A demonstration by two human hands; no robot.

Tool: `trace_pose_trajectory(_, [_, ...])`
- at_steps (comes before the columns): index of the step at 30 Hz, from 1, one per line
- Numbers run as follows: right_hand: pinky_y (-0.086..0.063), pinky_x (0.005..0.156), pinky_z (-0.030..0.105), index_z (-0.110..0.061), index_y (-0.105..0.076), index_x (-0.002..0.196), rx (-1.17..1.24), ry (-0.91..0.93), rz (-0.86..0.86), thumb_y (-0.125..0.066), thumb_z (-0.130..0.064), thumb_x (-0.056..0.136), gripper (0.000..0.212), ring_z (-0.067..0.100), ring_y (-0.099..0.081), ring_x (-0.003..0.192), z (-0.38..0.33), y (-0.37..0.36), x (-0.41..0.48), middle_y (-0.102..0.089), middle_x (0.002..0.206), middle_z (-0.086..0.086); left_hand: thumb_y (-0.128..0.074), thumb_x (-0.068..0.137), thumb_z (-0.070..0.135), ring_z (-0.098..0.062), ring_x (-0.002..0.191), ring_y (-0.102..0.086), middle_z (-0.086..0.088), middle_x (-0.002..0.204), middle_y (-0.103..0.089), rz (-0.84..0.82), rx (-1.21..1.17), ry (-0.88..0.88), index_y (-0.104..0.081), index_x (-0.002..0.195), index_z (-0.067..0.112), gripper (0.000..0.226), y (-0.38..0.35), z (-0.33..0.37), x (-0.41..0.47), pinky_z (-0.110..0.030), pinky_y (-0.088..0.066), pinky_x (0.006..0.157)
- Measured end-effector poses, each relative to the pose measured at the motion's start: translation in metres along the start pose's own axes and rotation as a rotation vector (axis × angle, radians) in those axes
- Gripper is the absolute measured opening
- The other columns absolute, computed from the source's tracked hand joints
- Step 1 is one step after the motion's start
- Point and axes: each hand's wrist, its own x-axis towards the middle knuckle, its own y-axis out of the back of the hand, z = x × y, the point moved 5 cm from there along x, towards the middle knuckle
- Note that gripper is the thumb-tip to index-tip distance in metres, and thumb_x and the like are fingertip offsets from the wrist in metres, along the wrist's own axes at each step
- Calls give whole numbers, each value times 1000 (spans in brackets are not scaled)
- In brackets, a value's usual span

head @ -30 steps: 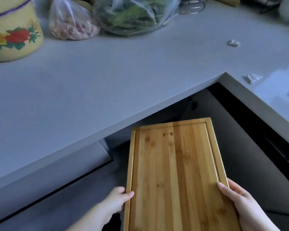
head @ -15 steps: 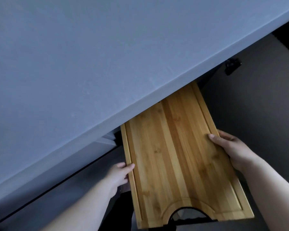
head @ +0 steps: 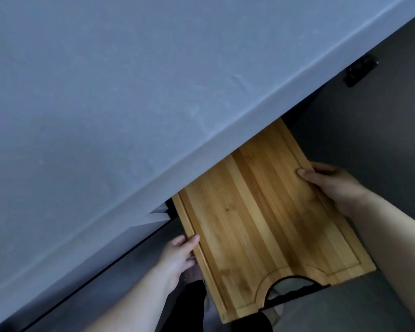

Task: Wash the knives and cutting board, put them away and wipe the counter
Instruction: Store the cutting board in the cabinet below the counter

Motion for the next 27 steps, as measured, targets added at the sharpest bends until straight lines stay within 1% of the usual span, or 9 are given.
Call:
trace_pose_trajectory(3, [-42, 83, 33, -16, -53, 128, -14, 36, 51, -62, -26, 86, 44, 24, -54, 99, -6, -8, 13, -57, 117, 8, -53, 89, 10, -16, 81, -61, -6, 89, -65, 14, -24, -17, -54, 115, 2, 28, 5, 0, 5, -20, -53, 57])
trace_pose_trajectory(7, [-38, 81, 27, -14, -51, 130, -43, 93, 94, -61, -23, 88, 45, 19, -49, 93, -21, -22, 24, -55, 119, 11, -52, 90, 17, -17, 82, -61, -6, 89, -65, 17, -82, -19, -55, 101, 9, 14, 7, -2, 4, -20, -54, 59])
trace_pose_trajectory(9, [-38, 82, 26, -14, -50, 131, -74, 112, 106, -60, -23, 88, 45, 22, -53, 99, -28, -28, 31, -54, 128, 12, -54, 89, 21, -19, 83, -62, -7, 92, -65, -15, -71, 40, -56, 97, 12, 13, 4, -11, -1, -27, -54, 66])
trace_pose_trajectory(12, [-40, 86, 28, -14, -50, 132, -127, 118, 133, -60, -22, 88, 45, 27, -54, 114, -37, -34, 40, -54, 130, 12, -56, 88, 19, -27, 94, -63, -12, 105, -66, -114, -107, 133, -56, 104, 11, 18, -8, -29, -8, -40, -52, 79])
trace_pose_trajectory(15, [-40, 97, 32, -10, -46, 135, -199, 98, 160, -59, -22, 90, 48, 30, -50, 120, -37, -40, 50, -51, 134, 14, -53, 90, 13, -25, 87, -64, -9, 93, -69, -122, -151, 123, -58, 97, 10, 9, -12, -34, -11, -36, -52, 67])
trace_pose_trajectory(20, [-40, 100, 36, -8, -42, 136, -239, 90, 184, -56, -21, 91, 49, 32, -48, 121, -30, -44, 57, -48, 135, 16, -53, 90, 15, -24, 86, -64, -10, 95, -68, -64, -135, 76, -58, 96, 11, 9, -7, -33, -9, -35, -53, 67])
trace_pose_trajectory(23, [-42, 95, 36, -8, -39, 137, -259, 137, 191, -53, -25, 93, 49, 32, -51, 117, -32, -42, 54, -49, 134, 15, -52, 90, 16, -24, 88, -63, -10, 97, -66, -36, -143, 74, -56, 98, 11, 10, -8, -34, -8, -36, -51, 74])
trace_pose_trajectory(25, [-43, 97, 37, -14, -38, 139, -262, 189, 248, -52, -30, 93, 51, 30, -52, 115, -27, -31, 49, -48, 136, 13, -52, 91, 15, -24, 86, -62, -10, 94, -66, -33, -150, 67, -55, 97, 11, 8, -10, -32, -9, -37, -49, 77])
trace_pose_trajectory(27, [-32, 110, 44, -19, -33, 143, -281, 185, 432, -51, -34, 92, 56, 30, -38, 131, -12, -10, 36, -36, 147, 10, -52, 91, 14, -23, 82, -62, -9, 89, -66, -24, -164, 61, -55, 92, 12, 5, -9, -31, -9, -37, -50, 73])
